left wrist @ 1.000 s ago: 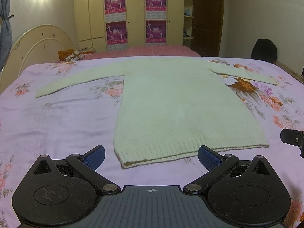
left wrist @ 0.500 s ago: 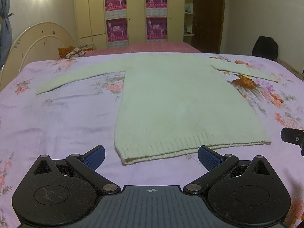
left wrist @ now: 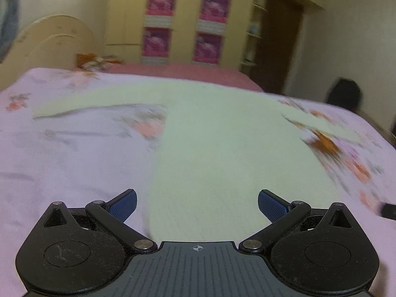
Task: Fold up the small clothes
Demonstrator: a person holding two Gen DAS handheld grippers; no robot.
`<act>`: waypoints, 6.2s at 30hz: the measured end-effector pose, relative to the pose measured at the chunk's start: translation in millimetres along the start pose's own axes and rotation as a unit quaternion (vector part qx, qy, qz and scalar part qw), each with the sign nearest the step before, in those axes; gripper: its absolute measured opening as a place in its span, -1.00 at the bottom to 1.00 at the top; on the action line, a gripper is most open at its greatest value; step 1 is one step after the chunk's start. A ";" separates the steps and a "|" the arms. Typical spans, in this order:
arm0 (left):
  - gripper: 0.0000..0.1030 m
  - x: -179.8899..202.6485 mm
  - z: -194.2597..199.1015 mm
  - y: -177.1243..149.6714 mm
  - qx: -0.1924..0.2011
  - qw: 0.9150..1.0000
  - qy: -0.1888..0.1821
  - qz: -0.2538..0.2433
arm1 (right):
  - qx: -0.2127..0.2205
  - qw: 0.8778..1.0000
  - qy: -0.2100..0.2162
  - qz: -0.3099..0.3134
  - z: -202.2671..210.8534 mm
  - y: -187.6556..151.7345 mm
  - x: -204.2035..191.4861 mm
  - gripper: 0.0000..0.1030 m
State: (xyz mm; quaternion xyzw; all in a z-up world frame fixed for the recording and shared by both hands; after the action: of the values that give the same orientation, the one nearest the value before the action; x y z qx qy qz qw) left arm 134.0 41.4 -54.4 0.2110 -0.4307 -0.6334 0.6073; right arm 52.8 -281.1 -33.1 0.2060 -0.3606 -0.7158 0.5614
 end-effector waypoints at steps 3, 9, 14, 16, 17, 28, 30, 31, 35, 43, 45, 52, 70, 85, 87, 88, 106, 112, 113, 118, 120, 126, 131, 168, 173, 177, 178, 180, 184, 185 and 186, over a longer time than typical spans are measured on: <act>1.00 -29.5 -15.4 27.5 0.024 0.999 0.037 0.001 | 0.005 0.999 -0.014 -0.032 -21.3 23.8 25.0 0.99; 1.00 -86.3 -64.3 71.2 0.031 0.997 0.063 0.033 | 0.031 0.993 -0.029 -0.114 -67.7 85.2 82.1 0.85; 0.99 -120.2 -109.8 96.6 0.044 0.994 0.096 0.026 | 0.044 0.985 -0.045 -0.158 -124.6 131.4 119.4 0.45; 0.99 -129.9 -123.3 106.0 0.053 0.992 0.110 0.019 | 0.045 0.983 -0.052 -0.172 -151.7 144.4 131.0 0.31; 0.99 -135.5 -132.7 110.8 0.062 0.991 0.116 0.016 | 0.044 0.980 -0.050 -0.186 -165.9 150.1 138.3 0.20; 1.00 -160.0 -227.8 128.8 0.044 0.995 0.082 0.044 | -0.008 0.920 -0.025 -0.391 -325.3 161.4 209.0 -0.21; 1.00 -160.9 -245.1 127.6 0.029 0.996 0.072 0.051 | -0.015 0.912 -0.025 -0.410 -342.1 162.1 213.6 -0.22; 1.00 -161.4 -252.2 127.3 0.022 0.996 0.074 0.051 | -0.016 0.908 -0.024 -0.417 -347.7 162.6 215.4 -0.23; 1.00 -158.4 -270.2 124.1 -0.008 0.997 0.069 0.045 | -0.016 0.905 -0.027 -0.424 -362.7 167.4 220.6 -0.53; 1.00 -149.5 -265.1 135.9 -0.009 0.999 0.048 0.015 | -0.003 0.913 -0.068 -0.403 -358.8 175.4 235.7 -0.92; 1.00 -149.0 -261.8 138.6 -0.009 0.999 0.043 0.013 | 0.003 0.933 -0.075 -0.353 -354.4 184.8 218.9 -0.92; 1.00 -153.4 -257.0 141.8 -0.011 0.998 0.051 0.020 | 0.056 0.981 -0.017 -0.183 -326.6 229.7 103.6 -0.92; 0.99 -127.5 -261.5 149.4 -0.016 0.999 0.009 0.032 | 0.015 0.975 0.194 0.105 -299.5 208.6 -261.2 -0.73; -0.03 9.6 -387.3 162.2 -0.091 0.977 -0.171 0.084 | 0.015 0.988 0.154 -0.026 -283.6 199.8 -128.9 -0.40; -0.04 16.4 -404.0 157.5 -0.114 0.971 -0.180 0.106 | 0.012 0.988 0.148 -0.036 -287.8 193.9 -119.6 -0.40; -0.11 19.2 -411.6 155.8 -0.120 0.967 -0.189 0.119 | 0.010 0.988 0.146 -0.041 -289.7 190.7 -114.5 -0.40; -0.94 -75.9 -365.6 178.3 -0.029 0.983 -0.127 0.130 | -0.008 0.989 0.127 -0.075 -315.0 189.5 -95.6 -0.32; -0.94 -104.1 -359.3 166.0 -0.026 0.983 -0.109 0.147 | -0.009 0.991 0.112 -0.067 -326.8 193.7 -99.3 -0.33; -0.94 -107.3 -358.9 164.6 -0.023 0.983 -0.107 0.149 | -0.009 0.992 0.112 -0.065 -327.5 194.3 -99.3 -0.33; -0.94 -128.6 -354.6 160.7 -0.020 0.982 -0.097 0.160 | -0.007 0.992 0.110 -0.060 -330.3 197.7 -99.5 -0.32; -0.94 -133.9 -355.0 159.8 -0.020 0.982 -0.094 0.163 | -0.007 0.992 0.110 -0.059 -330.9 198.4 -100.2 -0.32; -0.94 -143.1 -355.7 157.3 -0.016 0.982 -0.086 0.166 | -0.007 0.992 0.109 -0.057 -333.4 196.9 -102.1 -0.32; -0.94 -142.7 -359.6 151.6 -0.034 0.982 -0.083 0.164 | -0.004 0.993 0.109 -0.054 -334.2 198.4 -103.9 -0.36; -0.17 -123.2 -361.4 157.1 -0.014 0.994 -0.057 0.087 | 0.033 0.988 0.144 -0.047 -329.9 229.0 -108.1 -0.62; -0.16 -118.0 -367.4 169.6 -0.015 0.999 -0.034 0.019 | 0.005 0.992 0.124 -0.016 -355.1 220.8 -108.5 -0.50; -0.16 -117.1 -379.7 185.7 -0.003 0.999 -0.044 0.019 | 0.021 0.986 0.149 -0.071 -366.6 246.2 -91.3 -0.47; -0.16 -114.8 -384.6 189.9 -0.002 0.999 -0.046 0.017 | 0.014 0.984 0.153 -0.088 -373.7 252.2 -90.5 -0.48; -0.16 -112.6 -394.1 194.7 -0.007 0.999 -0.049 0.017 | 0.012 0.982 0.155 -0.108 -388.7 266.1 -91.8 -0.48; -0.17 -98.0 -408.2 194.7 -0.014 0.999 -0.050 0.011 | -0.014 0.977 0.166 -0.132 -422.6 285.8 -99.9 -0.41; -0.17 -98.9 -410.3 195.2 -0.015 0.999 -0.049 0.014 | -0.025 0.974 0.174 -0.141 -431.6 288.0 -101.2 -0.41; -0.17 -99.0 -411.4 191.3 -0.016 0.999 -0.047 0.014 | -0.034 0.972 0.181 -0.148 -438.8 289.0 -102.2 -0.41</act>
State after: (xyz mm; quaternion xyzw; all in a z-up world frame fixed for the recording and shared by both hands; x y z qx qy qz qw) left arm 588.7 37.4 -148.4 0.1650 -0.4515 -0.6406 0.5987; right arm 578.4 -340.4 -115.7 0.3642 -0.1942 -0.7534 0.5119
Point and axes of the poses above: each gripper's, at about its wrist camera, not at the fingertips, and z roughly against the way its jaws point, x to its right, y to its top, the point moved 7 cm from there along -z, roughly the way its jaws point, and after that the axes turned 14 degrees about -y, right-handed, at the moved point
